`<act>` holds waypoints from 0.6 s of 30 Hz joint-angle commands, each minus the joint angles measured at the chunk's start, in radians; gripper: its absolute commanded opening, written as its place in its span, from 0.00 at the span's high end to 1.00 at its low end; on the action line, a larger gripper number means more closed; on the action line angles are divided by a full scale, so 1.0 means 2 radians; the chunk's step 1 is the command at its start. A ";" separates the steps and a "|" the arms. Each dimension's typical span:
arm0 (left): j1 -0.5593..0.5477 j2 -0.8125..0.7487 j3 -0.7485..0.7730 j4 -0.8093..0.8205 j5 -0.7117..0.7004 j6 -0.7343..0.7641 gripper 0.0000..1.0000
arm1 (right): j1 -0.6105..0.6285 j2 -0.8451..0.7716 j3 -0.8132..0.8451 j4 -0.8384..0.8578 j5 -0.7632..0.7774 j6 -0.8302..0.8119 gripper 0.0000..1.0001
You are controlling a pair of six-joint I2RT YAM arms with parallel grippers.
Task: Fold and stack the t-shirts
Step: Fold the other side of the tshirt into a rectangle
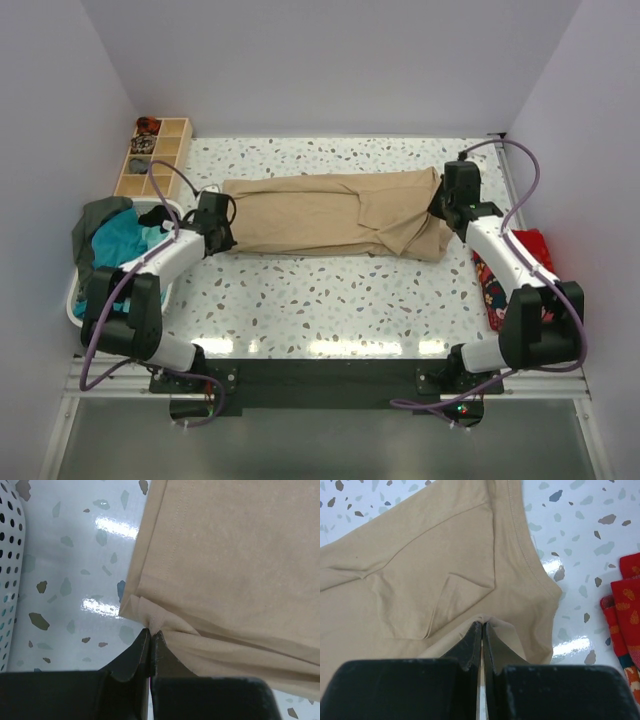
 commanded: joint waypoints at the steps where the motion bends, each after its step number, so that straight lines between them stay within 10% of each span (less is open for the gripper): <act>1: 0.010 0.014 0.028 0.021 -0.006 0.013 1.00 | -0.005 0.016 0.034 0.040 0.009 -0.011 1.00; 18: 0.030 0.083 0.061 0.041 -0.003 0.002 0.97 | -0.008 0.152 0.129 0.056 -0.019 -0.009 1.00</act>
